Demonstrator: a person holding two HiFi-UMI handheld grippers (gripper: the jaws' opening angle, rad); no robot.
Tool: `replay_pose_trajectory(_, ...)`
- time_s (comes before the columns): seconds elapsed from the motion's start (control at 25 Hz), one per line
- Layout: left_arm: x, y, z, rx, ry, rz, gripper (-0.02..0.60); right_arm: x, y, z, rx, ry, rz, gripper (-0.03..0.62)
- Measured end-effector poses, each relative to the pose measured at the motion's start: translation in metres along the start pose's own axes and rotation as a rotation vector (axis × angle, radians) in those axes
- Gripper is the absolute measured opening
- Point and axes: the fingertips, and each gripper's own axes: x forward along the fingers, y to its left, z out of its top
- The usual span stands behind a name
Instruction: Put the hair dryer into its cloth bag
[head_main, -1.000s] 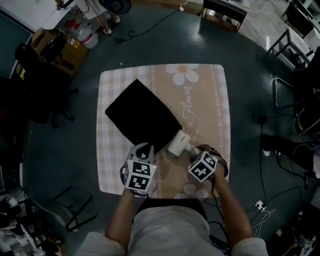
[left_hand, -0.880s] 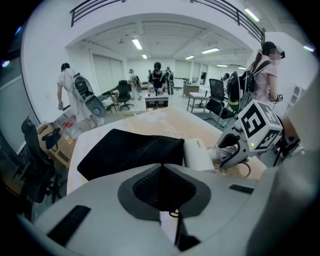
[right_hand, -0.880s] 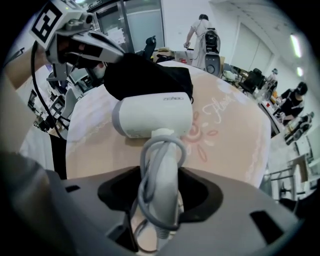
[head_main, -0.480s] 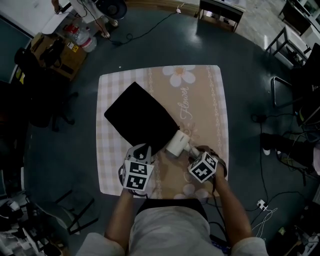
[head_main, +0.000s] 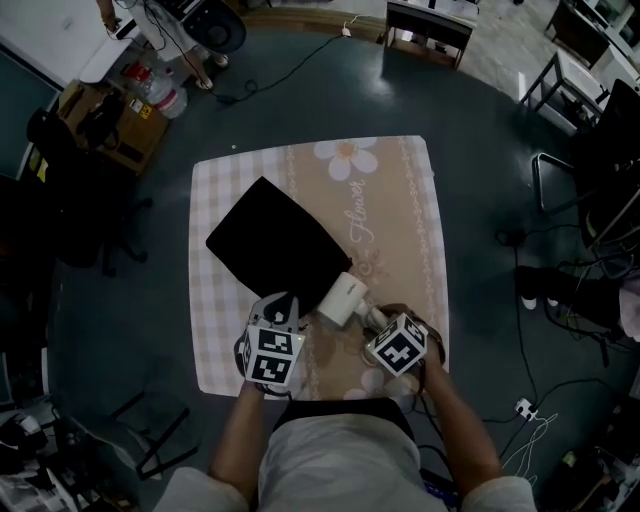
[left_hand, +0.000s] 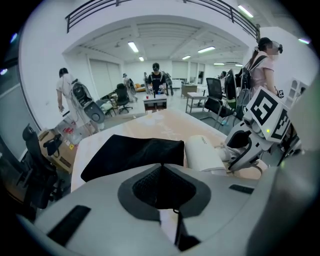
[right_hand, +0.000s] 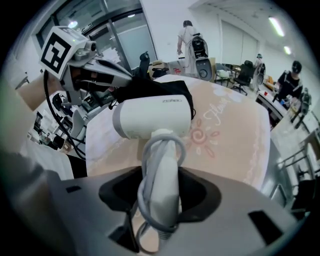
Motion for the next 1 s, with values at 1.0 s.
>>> replay_pose_trajectory(1.0, -0.016, -0.026, 0.001, 0.071, -0.014, -0.088, 0.017, 0.015, 0.022, 0.015, 0.023, 0.083, 0.086, 0.225)
